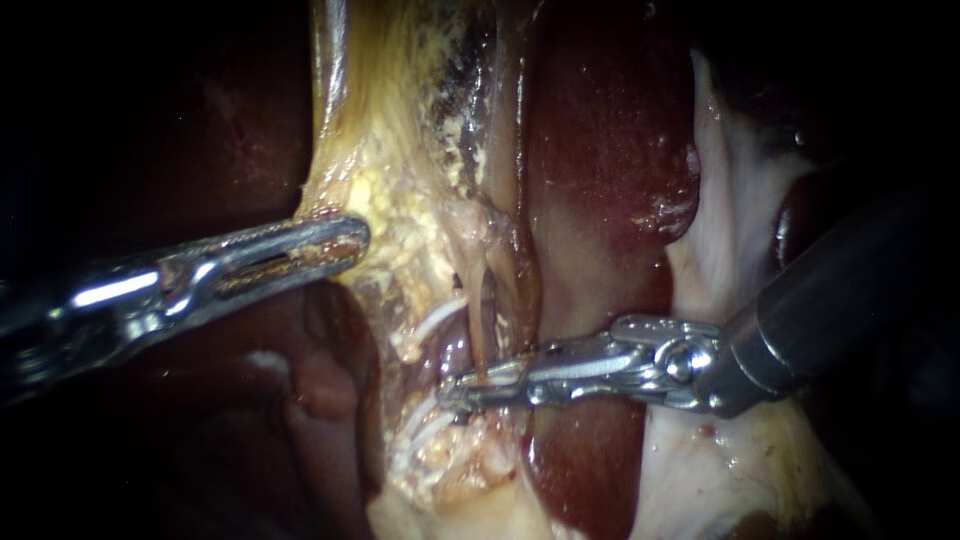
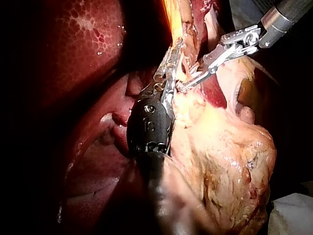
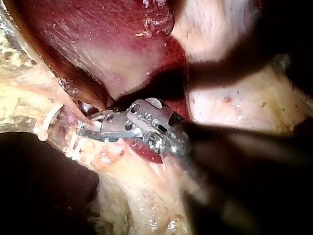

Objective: Going back first clip right tube

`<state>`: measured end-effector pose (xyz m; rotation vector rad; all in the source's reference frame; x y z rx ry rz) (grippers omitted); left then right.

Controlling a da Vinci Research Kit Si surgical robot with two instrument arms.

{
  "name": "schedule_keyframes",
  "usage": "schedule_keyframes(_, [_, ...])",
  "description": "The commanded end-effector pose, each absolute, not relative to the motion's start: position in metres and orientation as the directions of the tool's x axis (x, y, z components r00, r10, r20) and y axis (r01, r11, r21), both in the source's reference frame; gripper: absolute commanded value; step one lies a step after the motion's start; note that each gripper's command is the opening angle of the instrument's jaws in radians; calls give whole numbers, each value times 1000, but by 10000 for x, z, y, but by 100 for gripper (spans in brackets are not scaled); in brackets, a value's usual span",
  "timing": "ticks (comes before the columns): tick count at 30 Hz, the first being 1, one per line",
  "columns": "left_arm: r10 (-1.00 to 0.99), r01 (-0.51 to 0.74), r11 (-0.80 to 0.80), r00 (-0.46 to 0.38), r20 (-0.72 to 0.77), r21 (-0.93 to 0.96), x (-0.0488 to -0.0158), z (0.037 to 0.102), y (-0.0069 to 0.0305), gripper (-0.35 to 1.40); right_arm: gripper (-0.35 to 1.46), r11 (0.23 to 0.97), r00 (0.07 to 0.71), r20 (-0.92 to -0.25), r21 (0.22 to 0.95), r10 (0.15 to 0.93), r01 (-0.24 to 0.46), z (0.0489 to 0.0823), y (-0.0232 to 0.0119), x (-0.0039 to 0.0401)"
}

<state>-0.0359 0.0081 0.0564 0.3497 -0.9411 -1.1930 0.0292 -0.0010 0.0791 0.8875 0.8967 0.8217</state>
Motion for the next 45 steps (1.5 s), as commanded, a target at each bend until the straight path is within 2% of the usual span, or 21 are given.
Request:
schedule_keyframes(1, [-899,631,372,61,434,681,-359,564,81,-35,-35,397,390,-294,892,873,-216,791,-10,292])
schedule_keyframes(3, [-899,631,372,61,434,681,-359,564,81,-35,-35,397,390,-294,892,873,-216,791,-10,292])
schedule_keyframes(4, [-899,631,372,61,434,681,-359,564,81,-35,-16,407,392,-304,889,868,-212,791,-9,292])
schedule_keyframes(6, [-899,631,372,62,434,681,-358,564,81,-35,33,497,407,-397,850,823,-176,789,-7,291])
schedule_keyframes(8, [-899,631,372,62,434,681,-358,564,81,-35,55,558,406,-458,813,791,-169,786,-5,291])
schedule_keyframes(10, [-899,631,372,62,434,681,-358,564,81,-35,58,640,416,-542,756,730,-137,784,-3,289])
schedule_keyframes(12, [-899,631,372,62,434,681,-358,564,81,-35,60,690,422,-595,716,684,-109,782,-2,287])
schedule_keyframes(21, [-899,631,372,62,434,681,-358,563,81,-35,60,824,430,-742,567,514,-5,767,-1,257])
schedule_keyframes(28, [-899,630,372,62,434,681,-358,563,81,-35,60,875,420,-802,483,425,37,736,19,229])
schedule_keyframes(45, [-898,630,373,62,435,681,-358,566,81,-35,60,921,329,-879,385,344,65,663,50,193])
